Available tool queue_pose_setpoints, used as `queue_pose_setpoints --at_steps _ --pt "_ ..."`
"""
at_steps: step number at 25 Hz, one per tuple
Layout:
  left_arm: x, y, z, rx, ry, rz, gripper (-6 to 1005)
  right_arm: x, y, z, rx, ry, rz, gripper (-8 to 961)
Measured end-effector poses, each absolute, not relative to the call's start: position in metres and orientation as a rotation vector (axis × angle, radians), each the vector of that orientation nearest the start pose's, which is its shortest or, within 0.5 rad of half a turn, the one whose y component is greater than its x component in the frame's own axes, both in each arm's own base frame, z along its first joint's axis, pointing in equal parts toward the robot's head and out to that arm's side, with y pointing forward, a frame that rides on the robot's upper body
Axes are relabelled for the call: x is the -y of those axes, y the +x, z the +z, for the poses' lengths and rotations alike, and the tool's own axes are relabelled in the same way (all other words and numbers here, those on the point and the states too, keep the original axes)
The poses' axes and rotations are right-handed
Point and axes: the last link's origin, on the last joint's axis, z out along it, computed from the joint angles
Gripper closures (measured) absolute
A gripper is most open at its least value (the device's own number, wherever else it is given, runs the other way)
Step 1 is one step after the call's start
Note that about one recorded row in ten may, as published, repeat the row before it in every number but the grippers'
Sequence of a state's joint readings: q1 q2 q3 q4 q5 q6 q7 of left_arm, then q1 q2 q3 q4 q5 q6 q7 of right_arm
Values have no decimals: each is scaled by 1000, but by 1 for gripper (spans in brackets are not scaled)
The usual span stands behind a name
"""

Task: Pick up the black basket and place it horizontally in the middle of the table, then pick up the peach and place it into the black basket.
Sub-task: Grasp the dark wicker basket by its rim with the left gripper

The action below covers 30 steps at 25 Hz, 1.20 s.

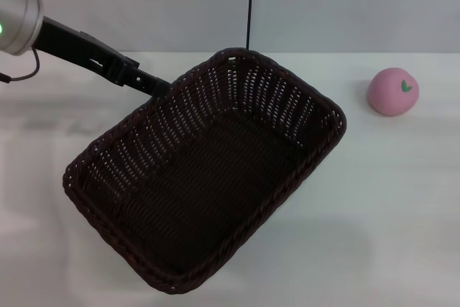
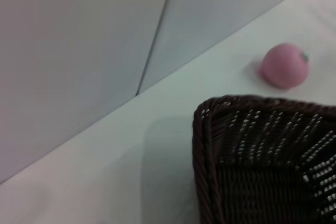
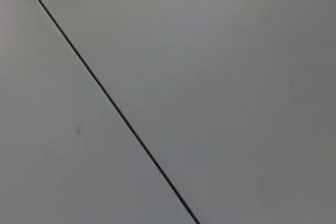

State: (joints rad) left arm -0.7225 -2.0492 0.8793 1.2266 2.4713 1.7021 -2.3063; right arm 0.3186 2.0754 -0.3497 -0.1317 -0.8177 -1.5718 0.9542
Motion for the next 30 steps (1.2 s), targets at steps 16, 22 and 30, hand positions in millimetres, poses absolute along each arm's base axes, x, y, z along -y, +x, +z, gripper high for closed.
queue_pose_setpoints --at_steps 16,22,30 --pt "-385 -187 49 997 -2616 226 254 -269 372 92 -734 -1073 1352 333" --pt "-383 -193 37 1039 -2638 261 259 -269 373 91 -744 -1071 1346 333" --pt "-382 -201 24 1054 -2645 304 264 -268 374 91 -747 -1069 1343 332"
